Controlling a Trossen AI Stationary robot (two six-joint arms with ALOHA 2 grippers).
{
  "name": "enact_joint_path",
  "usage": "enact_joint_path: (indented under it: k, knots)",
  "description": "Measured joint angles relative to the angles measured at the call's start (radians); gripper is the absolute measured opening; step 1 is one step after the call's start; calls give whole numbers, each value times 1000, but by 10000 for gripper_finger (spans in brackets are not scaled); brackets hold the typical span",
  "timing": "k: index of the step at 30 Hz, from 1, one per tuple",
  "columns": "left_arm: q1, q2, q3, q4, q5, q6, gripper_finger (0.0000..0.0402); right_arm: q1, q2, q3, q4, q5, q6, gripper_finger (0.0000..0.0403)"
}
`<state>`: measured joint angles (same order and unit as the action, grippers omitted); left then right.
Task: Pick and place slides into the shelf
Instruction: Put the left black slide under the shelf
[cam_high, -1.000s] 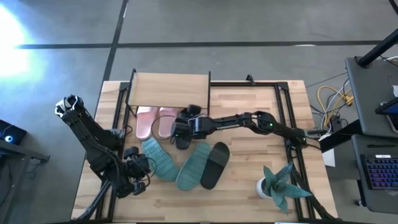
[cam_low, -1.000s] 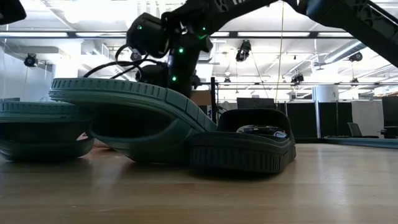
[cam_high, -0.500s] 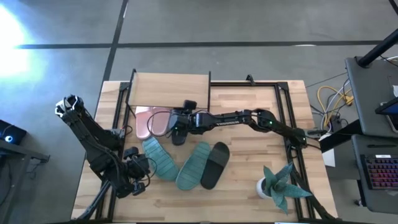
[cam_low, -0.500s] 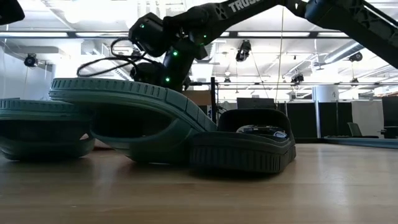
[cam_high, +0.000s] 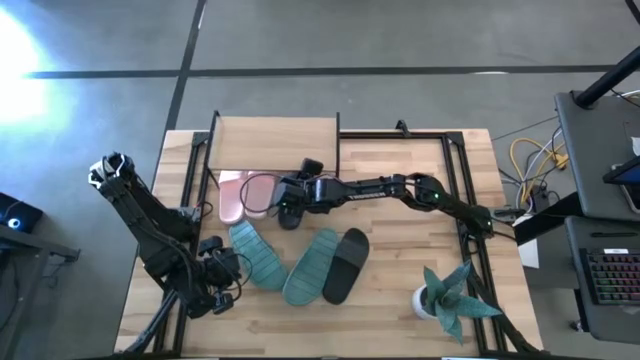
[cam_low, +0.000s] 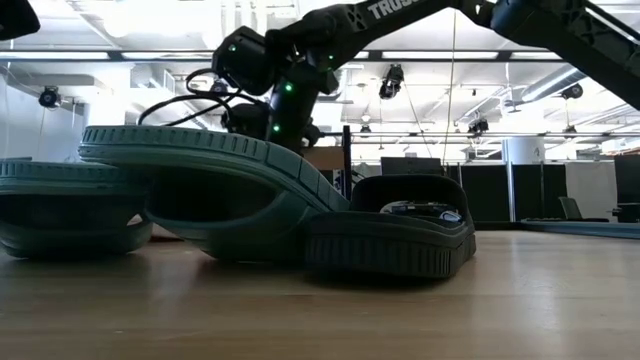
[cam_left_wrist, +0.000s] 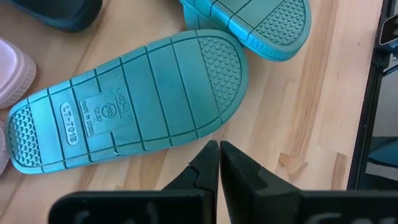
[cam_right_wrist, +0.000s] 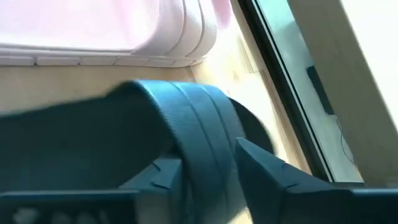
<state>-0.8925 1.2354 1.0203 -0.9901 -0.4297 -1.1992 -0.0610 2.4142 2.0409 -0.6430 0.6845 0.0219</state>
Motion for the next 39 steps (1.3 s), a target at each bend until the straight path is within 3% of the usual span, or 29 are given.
enact_joint_path:
  k: [7,19,21,26,31,34,39]
  knots:
    - [0,1,-1,1,0,-1,0,42,1,12,-35,-16,-13,166]
    - [0,1,-7,-1,-2,0,0,134,-71,15,-191,-15,130,163]
    - [0,1,-8,0,-2,-1,0,136,-74,37,-289,-40,197,158]
    - [0,1,-8,1,-2,-1,0,103,-72,16,-487,-138,459,124]
    - [0,1,-13,0,-2,-1,0,63,-69,-55,-364,-243,450,49]
    - [0,1,-13,1,-2,-1,0,43,-69,-98,-308,-240,446,15]
    - [0,1,-13,1,-2,-2,0,15,-67,-170,-230,-149,394,13]
